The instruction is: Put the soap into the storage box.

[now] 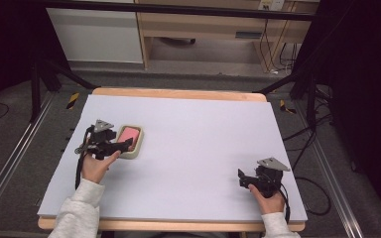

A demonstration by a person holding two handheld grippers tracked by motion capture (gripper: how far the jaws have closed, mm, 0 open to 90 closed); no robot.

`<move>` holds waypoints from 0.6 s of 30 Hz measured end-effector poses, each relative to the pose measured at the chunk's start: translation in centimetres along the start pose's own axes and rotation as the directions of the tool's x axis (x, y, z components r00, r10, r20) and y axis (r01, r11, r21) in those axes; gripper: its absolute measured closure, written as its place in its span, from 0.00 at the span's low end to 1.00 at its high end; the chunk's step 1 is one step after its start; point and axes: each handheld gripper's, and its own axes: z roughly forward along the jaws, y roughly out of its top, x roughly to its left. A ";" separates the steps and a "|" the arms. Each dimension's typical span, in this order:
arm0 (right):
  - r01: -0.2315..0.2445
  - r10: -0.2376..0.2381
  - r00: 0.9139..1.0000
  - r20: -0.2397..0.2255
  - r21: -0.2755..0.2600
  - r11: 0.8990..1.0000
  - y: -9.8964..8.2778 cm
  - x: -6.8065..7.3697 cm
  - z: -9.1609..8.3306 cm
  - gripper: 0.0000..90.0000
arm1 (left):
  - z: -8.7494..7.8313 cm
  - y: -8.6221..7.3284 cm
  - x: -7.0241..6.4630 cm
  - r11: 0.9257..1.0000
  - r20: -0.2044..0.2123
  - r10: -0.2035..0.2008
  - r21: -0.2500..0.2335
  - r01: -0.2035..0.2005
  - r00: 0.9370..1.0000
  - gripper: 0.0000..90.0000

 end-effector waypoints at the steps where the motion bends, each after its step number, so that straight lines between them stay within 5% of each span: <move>1: 0.000 0.000 1.000 0.000 0.000 1.000 0.0 0.0 0.0 0.06 | -0.2 -0.3 0.0 1.000 0.001 0.006 -0.004 -0.006 1.000 0.32; 4: 0.000 0.000 1.000 0.001 0.003 1.000 -0.1 -0.1 0.0 0.06 | -0.8 -1.0 0.1 1.000 -0.007 0.021 -0.012 -0.021 1.000 0.32; 12: -0.018 0.018 1.000 0.007 0.000 1.000 -0.4 -0.7 -0.4 0.06 | -2.9 -4.0 0.9 0.998 -0.017 -0.015 -0.057 0.014 1.000 0.28; 18: -0.019 0.019 1.000 0.020 0.016 1.000 -0.6 -1.0 -0.5 0.06 | -3.7 -5.8 1.6 0.999 -0.012 -0.022 -0.043 0.021 1.000 0.26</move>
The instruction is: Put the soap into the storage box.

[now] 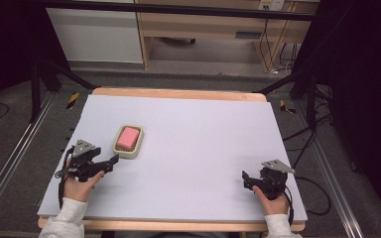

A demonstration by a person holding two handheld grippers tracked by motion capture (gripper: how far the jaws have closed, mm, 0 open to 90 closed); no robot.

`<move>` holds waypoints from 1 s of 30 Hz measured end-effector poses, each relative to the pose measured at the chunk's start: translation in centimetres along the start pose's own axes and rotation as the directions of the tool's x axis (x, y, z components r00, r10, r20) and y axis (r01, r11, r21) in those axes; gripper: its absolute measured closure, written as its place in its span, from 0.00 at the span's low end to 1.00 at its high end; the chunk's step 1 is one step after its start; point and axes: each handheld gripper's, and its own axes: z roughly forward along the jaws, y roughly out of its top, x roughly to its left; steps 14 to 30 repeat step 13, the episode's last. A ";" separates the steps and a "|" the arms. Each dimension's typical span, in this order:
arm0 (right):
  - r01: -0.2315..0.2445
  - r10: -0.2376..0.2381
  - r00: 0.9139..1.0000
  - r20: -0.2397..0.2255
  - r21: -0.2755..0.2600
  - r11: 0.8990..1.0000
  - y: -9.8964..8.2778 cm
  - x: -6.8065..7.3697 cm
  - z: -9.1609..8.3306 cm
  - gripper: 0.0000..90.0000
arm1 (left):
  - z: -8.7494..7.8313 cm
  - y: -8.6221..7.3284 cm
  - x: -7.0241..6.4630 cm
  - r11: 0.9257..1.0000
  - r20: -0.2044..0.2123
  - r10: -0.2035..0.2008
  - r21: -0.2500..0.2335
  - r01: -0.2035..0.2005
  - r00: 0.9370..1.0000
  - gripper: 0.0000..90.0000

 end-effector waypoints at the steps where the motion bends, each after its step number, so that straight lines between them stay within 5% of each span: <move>1: 0.001 -0.001 1.000 0.000 0.002 1.000 0.0 0.0 0.0 0.06 | -0.1 -0.4 0.1 1.000 0.000 0.006 0.009 -0.006 1.000 0.26; 12: -0.006 0.005 1.000 0.013 0.021 1.000 -0.4 -0.3 -0.1 0.06 | -0.4 -2.4 1.1 0.998 -0.039 0.023 0.056 -0.020 0.999 0.23; 30: -0.005 0.005 1.000 0.012 0.024 1.000 -0.4 -0.4 -0.1 0.06 | -0.4 -2.4 1.1 0.998 -0.039 0.023 0.056 -0.020 0.999 0.24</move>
